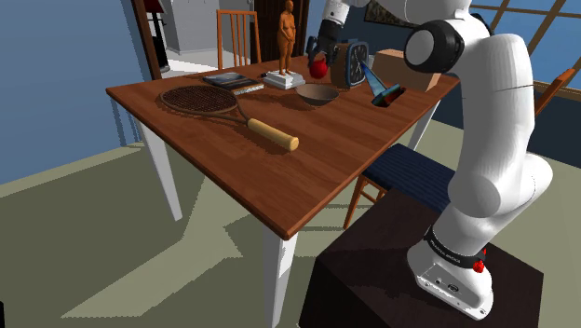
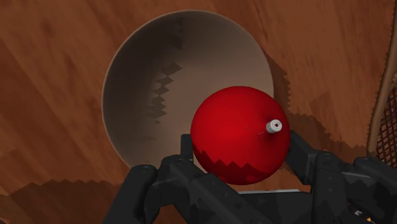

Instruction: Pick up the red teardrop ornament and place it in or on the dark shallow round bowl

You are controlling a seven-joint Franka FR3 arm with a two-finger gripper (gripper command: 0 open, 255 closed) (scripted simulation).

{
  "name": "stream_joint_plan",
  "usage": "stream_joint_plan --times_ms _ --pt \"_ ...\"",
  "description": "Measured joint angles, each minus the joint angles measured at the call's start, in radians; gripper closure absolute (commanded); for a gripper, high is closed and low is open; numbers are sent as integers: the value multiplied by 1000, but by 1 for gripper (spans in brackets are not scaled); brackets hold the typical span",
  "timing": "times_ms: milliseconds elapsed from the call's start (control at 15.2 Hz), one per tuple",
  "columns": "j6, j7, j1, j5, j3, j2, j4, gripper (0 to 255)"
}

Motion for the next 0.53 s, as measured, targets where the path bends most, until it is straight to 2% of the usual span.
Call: stream_joint_plan --times_ms 528 --pt "128 -38 8 -3 -5 -50 -185 255"
